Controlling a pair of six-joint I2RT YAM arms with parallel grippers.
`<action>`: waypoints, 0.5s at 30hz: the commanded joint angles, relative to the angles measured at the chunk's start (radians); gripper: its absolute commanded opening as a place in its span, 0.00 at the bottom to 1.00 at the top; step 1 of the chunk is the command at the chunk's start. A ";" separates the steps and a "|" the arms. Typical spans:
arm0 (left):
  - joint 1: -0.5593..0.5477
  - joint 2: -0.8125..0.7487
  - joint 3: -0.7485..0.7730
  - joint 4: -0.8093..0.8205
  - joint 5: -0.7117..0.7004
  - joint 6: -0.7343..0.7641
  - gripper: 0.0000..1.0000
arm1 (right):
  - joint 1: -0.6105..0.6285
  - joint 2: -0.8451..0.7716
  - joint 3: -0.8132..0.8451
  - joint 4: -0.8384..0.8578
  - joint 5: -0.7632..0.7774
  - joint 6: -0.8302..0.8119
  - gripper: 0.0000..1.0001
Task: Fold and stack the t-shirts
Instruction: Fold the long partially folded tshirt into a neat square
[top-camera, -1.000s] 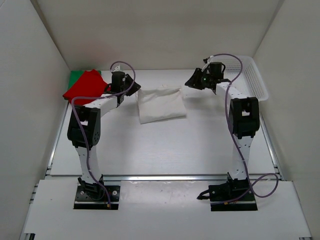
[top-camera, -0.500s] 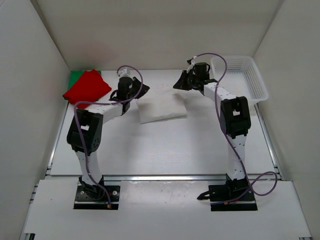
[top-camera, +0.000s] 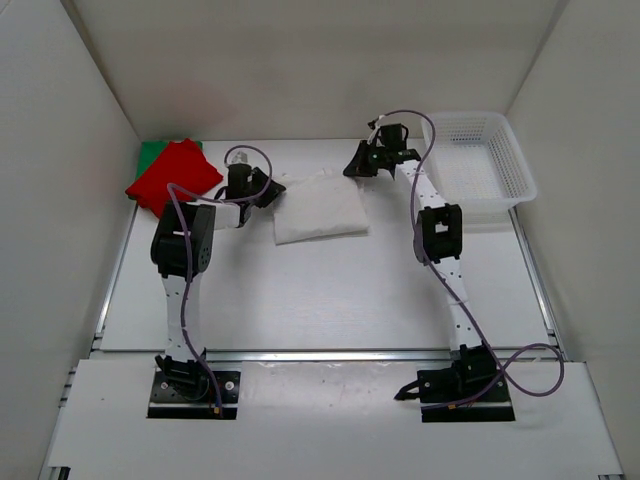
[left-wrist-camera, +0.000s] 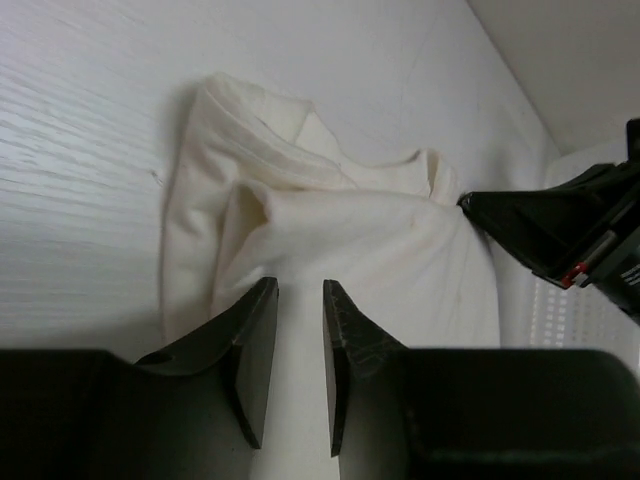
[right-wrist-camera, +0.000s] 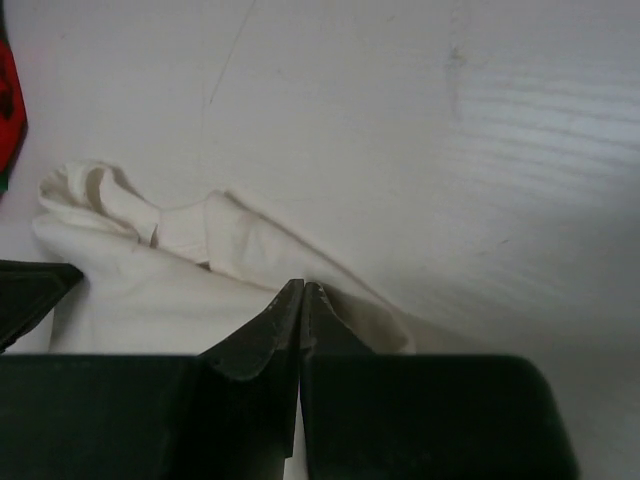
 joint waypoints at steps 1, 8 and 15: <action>0.035 -0.067 -0.046 0.084 0.020 -0.032 0.37 | -0.025 0.035 0.147 -0.084 -0.029 0.032 0.00; 0.030 -0.240 -0.145 0.155 0.028 -0.011 0.61 | -0.028 -0.050 0.179 -0.140 -0.017 -0.021 0.00; 0.035 -0.335 -0.236 -0.046 -0.081 0.156 0.69 | -0.012 -0.285 0.174 -0.240 0.022 -0.112 0.53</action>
